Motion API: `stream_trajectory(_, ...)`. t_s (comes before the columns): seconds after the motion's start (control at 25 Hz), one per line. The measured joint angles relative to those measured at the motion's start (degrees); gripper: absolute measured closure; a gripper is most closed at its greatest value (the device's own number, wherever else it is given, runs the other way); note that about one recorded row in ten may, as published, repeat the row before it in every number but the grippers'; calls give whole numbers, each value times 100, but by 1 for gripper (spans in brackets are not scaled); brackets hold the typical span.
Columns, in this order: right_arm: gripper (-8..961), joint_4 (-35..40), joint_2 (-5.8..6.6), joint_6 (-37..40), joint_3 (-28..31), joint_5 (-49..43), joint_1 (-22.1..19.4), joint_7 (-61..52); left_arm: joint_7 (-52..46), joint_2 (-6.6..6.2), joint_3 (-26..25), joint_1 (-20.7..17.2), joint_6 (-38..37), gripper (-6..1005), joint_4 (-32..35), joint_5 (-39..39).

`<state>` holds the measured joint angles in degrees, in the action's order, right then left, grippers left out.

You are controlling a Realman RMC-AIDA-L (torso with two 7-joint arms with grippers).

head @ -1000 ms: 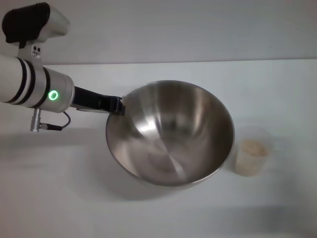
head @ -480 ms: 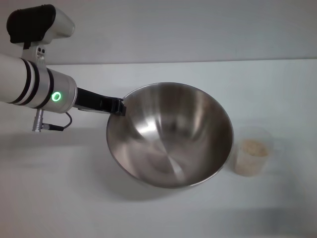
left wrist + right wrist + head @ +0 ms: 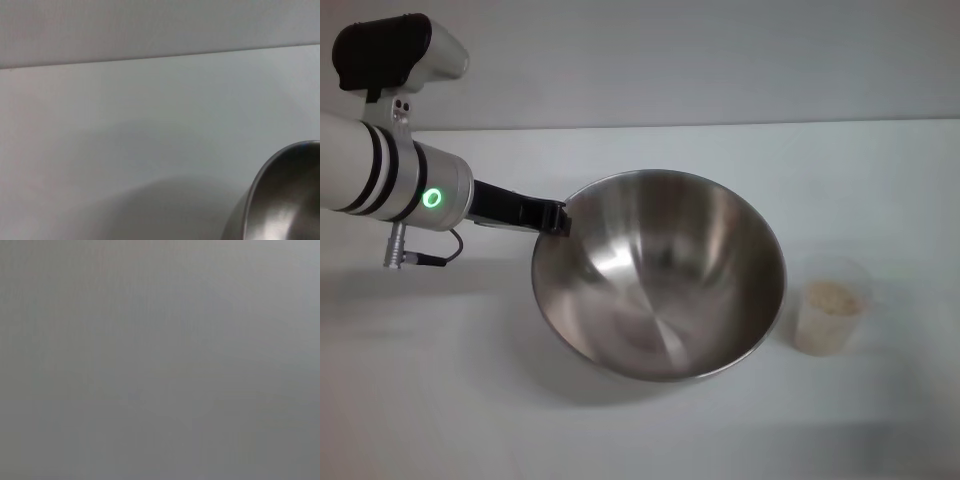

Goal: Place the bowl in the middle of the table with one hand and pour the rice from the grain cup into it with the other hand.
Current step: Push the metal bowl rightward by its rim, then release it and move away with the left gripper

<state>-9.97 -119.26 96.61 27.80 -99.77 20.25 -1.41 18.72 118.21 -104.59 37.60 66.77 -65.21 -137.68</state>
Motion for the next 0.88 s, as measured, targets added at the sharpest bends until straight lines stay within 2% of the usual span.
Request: stream_trajectory(0.88, 423, -23, 0, 8, -12, -26, -30, 0, 53, 0, 0, 12, -87, 945, 124, -88)
